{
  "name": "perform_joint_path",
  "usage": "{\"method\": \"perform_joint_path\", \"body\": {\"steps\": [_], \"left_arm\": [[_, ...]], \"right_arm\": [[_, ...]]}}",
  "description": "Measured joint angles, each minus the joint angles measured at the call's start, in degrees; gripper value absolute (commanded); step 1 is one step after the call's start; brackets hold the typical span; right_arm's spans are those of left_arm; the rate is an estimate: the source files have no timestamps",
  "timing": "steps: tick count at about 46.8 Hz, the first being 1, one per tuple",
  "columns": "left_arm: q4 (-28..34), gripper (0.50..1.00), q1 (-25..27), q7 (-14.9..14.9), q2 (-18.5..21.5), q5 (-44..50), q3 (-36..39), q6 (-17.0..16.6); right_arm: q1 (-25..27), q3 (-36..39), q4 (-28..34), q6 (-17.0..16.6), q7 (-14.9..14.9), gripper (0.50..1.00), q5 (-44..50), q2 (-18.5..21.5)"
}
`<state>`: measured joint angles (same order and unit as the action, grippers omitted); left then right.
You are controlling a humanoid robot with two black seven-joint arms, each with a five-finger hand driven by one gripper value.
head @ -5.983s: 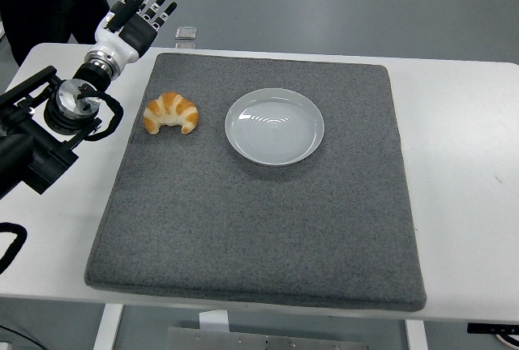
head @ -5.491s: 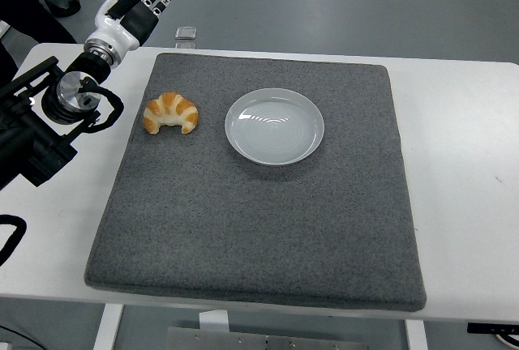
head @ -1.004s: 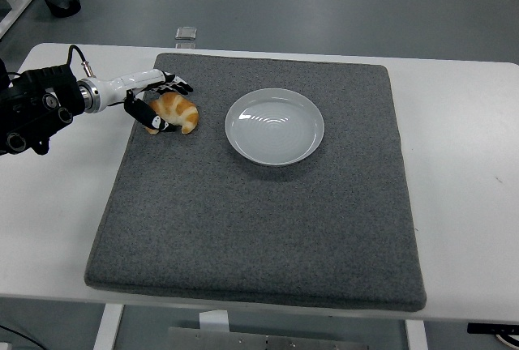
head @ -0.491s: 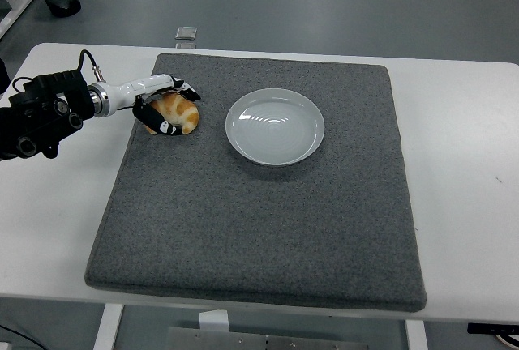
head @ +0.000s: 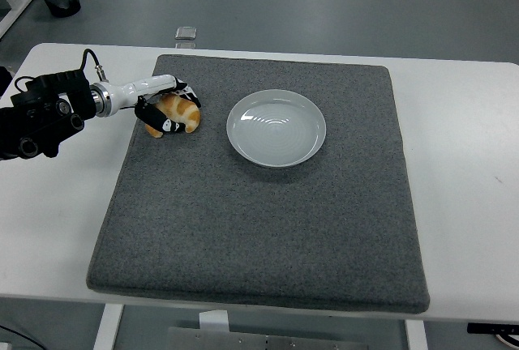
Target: Place the bread on the plate
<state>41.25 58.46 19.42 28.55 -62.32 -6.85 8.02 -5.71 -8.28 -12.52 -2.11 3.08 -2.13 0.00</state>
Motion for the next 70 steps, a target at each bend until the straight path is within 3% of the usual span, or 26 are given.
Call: {"method": "perform_joint_path", "body": {"steps": [3,4,35,70], "left_arm": [[0.0,0.508,0.0,0.16,0.0,-0.3,0.01,-0.34],[0.0,0.5,0.0,0.17,0.0,-0.32,0.04,-0.39],[-0.85,0.5,0.32,0.48,0.3,-0.32,0.97,-3.18],[-0.21,0.5,3.17,1.32,0.37,0.16,0.87,-2.92]], "right_arm": [[0.0,0.0,-0.01,0.0,0.0,0.932,0.0,0.0],[0.0,0.01,0.0,0.0,0.0,0.932,0.0,0.0],[0.0,0.01,0.04,0.0,0.0,0.93,0.0,0.0],[0.0,-0.01,-0.02,0.0,0.0,0.932,0.01,0.0]]}}
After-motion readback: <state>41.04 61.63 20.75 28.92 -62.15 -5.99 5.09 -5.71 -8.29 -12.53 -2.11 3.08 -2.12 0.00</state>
